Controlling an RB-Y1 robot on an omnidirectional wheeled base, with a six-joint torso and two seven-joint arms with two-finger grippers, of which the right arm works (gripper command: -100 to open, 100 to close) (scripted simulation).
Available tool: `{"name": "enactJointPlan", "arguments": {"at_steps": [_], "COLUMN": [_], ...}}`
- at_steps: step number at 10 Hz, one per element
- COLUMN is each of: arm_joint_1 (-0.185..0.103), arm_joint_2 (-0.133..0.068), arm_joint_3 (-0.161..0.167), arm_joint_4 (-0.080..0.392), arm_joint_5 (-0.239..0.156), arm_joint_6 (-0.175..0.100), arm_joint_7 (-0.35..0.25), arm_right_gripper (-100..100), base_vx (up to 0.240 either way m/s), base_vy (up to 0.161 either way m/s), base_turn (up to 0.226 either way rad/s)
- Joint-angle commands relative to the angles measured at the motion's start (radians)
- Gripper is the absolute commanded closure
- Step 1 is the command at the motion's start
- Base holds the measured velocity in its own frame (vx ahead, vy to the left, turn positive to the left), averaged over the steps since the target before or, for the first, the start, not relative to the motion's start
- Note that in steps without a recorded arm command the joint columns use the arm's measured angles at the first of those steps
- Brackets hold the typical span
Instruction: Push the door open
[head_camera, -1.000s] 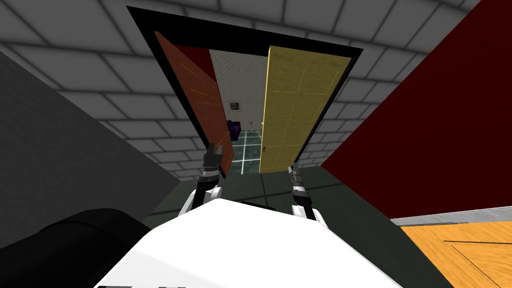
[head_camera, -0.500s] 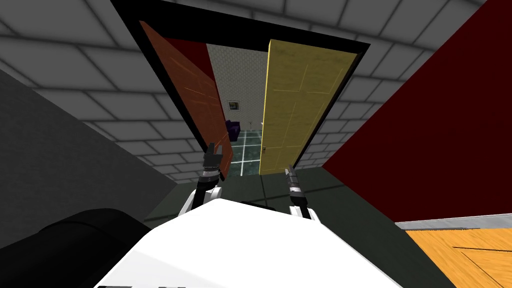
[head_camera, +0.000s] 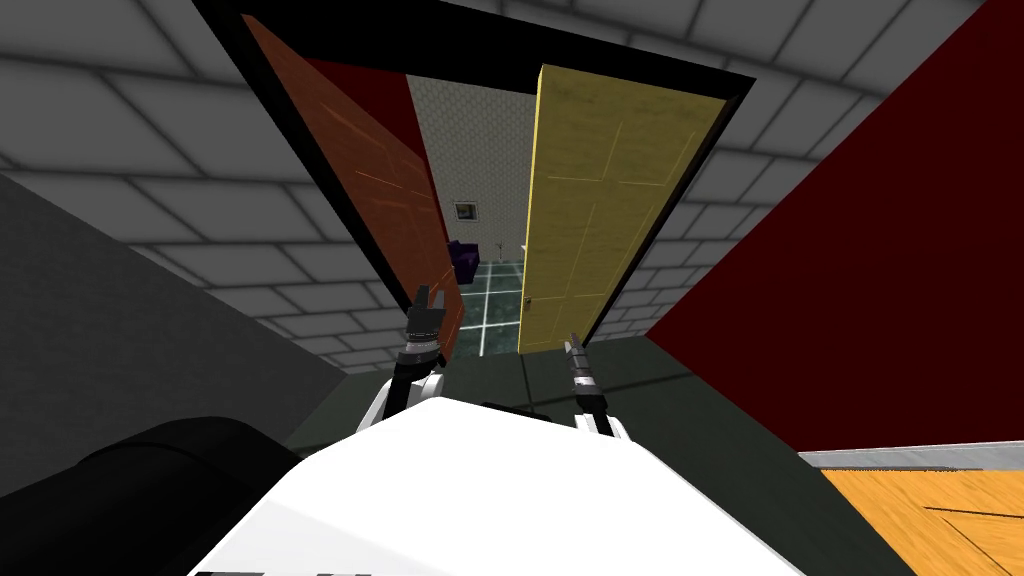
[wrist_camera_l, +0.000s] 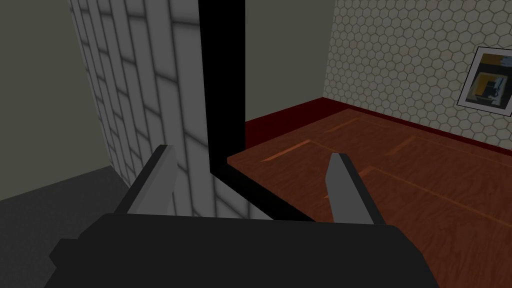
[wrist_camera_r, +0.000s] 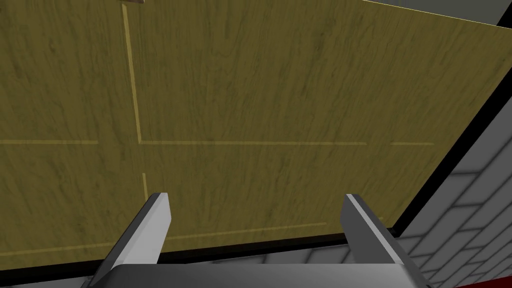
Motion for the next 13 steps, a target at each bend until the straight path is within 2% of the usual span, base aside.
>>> {"name": "enactJointPlan", "arguments": {"at_steps": [1,5,6,8,9,13], "arm_joint_1": [-0.011,-0.036,-0.049,-0.061,-0.072,-0.094], "arm_joint_2": [0.002,0.009,0.014,0.019,0.024,0.036], "arm_joint_3": [0.005,0.017,0.023,0.029,0.035,0.045], "arm_joint_4": [0.038,0.127,0.170,0.212,0.252,0.328], "arm_joint_5": [0.008,0.027,0.036,0.045,0.054,0.071], "arm_joint_6": [-0.012,-0.038,-0.050,-0.062,-0.074,-0.096], "arm_joint_7": [-0.003,-0.009,-0.012,-0.015,-0.018,-0.023], "arm_right_gripper": [-100,-100,-100,-100,-100,-100], "base_vx": [0.095,0.101,0.141,0.135,0.135,0.114], "base_vy": [0.013,0.021,0.029,0.025,0.024,0.018], "base_turn": [-0.014,-0.014,-0.020,-0.019,-0.022,-0.013]}}
